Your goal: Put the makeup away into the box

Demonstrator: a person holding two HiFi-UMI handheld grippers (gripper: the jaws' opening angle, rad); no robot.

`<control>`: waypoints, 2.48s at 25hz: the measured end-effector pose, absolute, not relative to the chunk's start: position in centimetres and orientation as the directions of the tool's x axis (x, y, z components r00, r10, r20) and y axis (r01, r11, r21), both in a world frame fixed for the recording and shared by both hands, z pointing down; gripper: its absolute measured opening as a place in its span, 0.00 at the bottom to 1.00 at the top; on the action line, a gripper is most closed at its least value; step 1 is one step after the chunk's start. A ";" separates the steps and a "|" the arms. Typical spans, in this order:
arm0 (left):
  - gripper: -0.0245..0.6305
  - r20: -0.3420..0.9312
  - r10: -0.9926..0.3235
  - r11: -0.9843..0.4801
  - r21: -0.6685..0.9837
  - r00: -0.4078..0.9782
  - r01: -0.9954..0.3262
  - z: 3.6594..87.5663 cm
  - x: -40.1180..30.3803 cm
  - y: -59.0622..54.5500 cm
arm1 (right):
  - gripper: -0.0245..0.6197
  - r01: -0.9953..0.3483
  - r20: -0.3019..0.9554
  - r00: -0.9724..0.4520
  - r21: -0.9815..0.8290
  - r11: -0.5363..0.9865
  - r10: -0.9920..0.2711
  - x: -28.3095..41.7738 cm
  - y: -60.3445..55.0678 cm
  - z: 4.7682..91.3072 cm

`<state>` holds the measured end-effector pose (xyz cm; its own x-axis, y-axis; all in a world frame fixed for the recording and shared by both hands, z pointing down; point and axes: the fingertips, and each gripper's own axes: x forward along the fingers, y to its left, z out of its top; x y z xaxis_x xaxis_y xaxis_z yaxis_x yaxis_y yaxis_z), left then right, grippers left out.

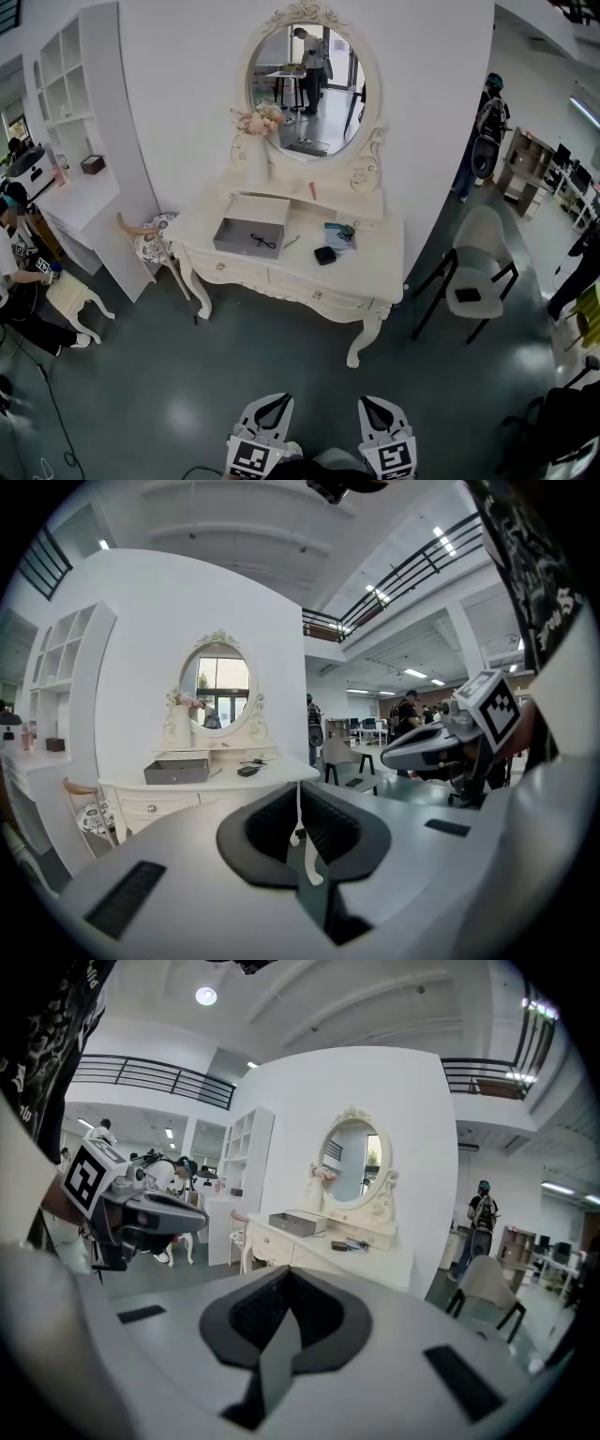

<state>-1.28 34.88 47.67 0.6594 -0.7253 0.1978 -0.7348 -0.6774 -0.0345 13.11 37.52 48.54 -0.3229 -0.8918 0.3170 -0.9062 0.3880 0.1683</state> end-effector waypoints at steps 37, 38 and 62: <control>0.07 0.289 -0.794 -0.560 -0.002 0.535 -0.829 49.6 -0.6 21.6 | 0.05 -0.837 0.406 -0.451 0.115 0.534 -0.795 14.3 21.7 51.7; 0.07 0.288 -0.797 -0.556 -0.002 0.532 -0.831 49.6 -0.3 20.9 | 0.05 -0.833 0.410 -0.457 0.115 0.542 -0.789 14.5 21.0 51.9; 0.07 0.287 -0.854 -0.456 -0.009 0.434 -0.890 49.6 4.6 10.9 | 0.05 -0.777 0.387 -0.561 0.058 0.627 -0.732 18.9 8.9 51.6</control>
<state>4.57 10.91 49.58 0.4342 -0.8538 0.2872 -0.8900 -0.4558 -0.0094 18.90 8.86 51.58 -0.5613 -0.7316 0.3870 -0.7769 0.6269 0.0582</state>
